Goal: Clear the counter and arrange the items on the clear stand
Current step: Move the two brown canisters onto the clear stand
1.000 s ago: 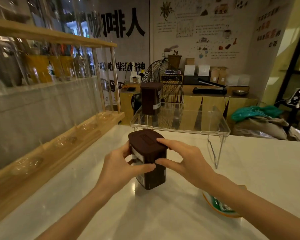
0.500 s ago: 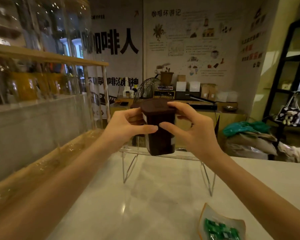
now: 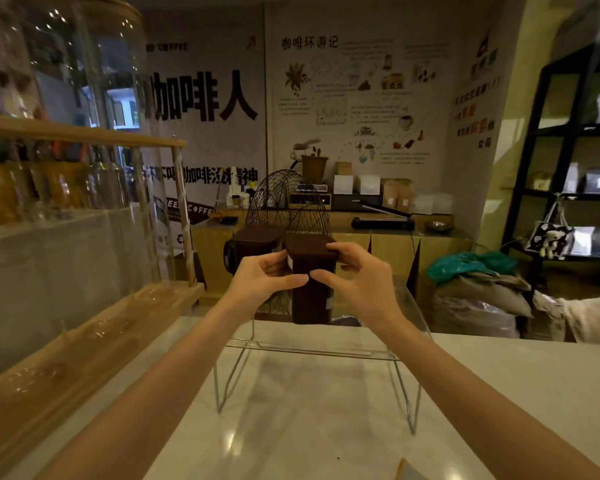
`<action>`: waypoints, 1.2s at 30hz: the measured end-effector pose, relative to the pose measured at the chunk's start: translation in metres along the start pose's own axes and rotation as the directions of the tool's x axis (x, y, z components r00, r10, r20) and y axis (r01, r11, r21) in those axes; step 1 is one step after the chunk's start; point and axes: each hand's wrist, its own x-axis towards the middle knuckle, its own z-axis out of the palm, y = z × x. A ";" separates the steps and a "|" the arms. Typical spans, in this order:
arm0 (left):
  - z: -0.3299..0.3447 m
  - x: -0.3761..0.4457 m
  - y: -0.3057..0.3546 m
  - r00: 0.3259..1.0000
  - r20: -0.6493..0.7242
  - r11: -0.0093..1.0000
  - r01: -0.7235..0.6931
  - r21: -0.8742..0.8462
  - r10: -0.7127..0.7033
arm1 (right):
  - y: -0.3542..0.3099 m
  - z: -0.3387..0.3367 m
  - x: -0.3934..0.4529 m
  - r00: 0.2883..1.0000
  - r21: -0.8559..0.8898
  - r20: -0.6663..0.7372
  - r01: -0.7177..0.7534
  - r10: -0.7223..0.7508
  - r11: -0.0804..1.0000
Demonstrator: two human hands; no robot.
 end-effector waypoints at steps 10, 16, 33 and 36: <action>-0.005 0.008 -0.007 0.997 -0.073 0.991 -0.022 0.134 0.032 | 0.008 0.017 0.015 1.000 -0.124 0.012 0.003 -0.002 0.992; 0.001 0.009 -0.005 0.963 -0.235 0.950 -0.055 0.308 0.132 | 0.010 0.026 0.015 0.998 -0.242 0.064 0.032 -0.017 0.970; 0.019 0.008 0.005 0.913 -0.241 0.524 0.035 0.851 0.330 | 0.012 0.022 0.013 0.949 -0.200 0.268 -0.116 0.168 0.973; 0.022 0.007 0.011 0.916 -0.172 0.354 0.035 0.935 0.363 | 0.005 0.014 0.003 0.911 -0.260 0.352 -0.126 0.215 0.957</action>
